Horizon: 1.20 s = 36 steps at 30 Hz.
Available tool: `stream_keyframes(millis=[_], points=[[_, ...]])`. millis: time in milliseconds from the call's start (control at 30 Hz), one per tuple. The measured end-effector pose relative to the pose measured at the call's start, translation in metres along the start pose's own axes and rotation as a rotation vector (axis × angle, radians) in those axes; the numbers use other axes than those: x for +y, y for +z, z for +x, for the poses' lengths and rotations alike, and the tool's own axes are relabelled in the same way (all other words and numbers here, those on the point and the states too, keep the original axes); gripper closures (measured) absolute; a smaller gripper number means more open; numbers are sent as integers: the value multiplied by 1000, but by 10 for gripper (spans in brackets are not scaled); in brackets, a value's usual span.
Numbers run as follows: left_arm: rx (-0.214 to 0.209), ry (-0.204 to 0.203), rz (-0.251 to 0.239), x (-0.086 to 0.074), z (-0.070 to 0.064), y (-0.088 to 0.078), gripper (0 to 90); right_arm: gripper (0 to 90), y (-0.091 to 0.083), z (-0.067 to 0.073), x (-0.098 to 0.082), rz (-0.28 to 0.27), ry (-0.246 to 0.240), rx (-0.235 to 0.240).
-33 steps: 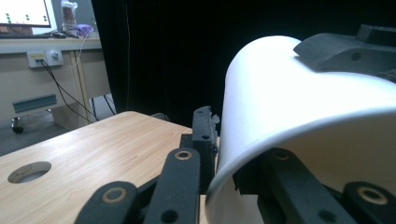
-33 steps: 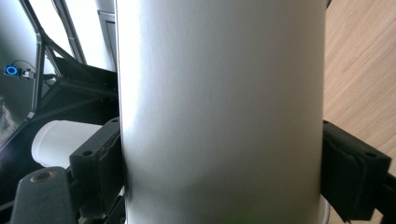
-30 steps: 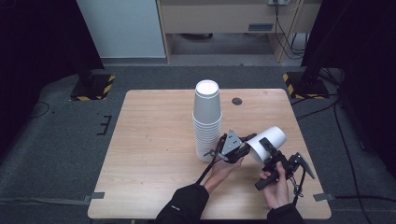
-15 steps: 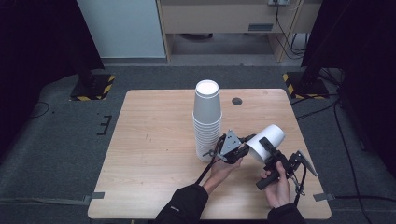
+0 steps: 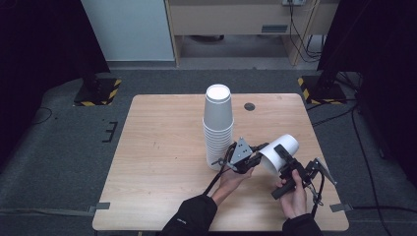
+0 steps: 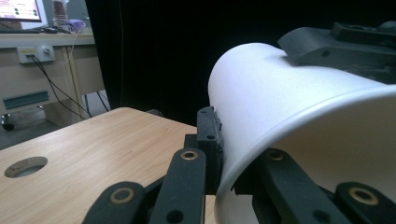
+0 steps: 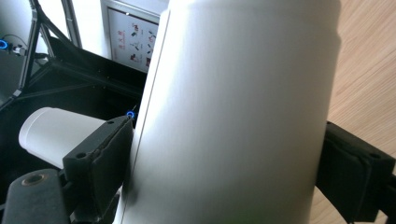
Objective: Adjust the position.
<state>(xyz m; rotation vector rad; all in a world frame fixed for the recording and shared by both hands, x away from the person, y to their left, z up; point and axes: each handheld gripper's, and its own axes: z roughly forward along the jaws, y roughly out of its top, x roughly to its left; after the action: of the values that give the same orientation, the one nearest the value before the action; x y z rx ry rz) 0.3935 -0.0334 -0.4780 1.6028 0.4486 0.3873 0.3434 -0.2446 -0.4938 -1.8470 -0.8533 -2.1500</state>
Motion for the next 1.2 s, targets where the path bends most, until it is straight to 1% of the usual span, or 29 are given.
stream_keyframes(millis=[233, 500, 567, 733, 900, 1033, 1200], points=[[-12, -5, 7, 0, -1, -2, 844, 129, -2, -3, 4, -14, -8, -9], [-22, -4, 20, 0, -1, -7, 835, 122, -1, -5, 6, -3, -8, -14], [-25, 1, 26, 0, -1, -10, 836, 116, -1, -6, 6, -2, -11, -15], [-17, 4, 22, 2, 0, -11, 851, 113, -1, -5, 6, 0, -13, -12], [-22, 6, 23, 2, -1, -13, 859, 108, -1, -5, 8, -4, -20, -10], [-33, 3, 29, 3, -1, -15, 863, 101, -1, -5, 11, -5, -43, -11], [-35, 7, 39, 5, 0, -21, 866, 106, -2, -6, 14, -25, -88, -24]])
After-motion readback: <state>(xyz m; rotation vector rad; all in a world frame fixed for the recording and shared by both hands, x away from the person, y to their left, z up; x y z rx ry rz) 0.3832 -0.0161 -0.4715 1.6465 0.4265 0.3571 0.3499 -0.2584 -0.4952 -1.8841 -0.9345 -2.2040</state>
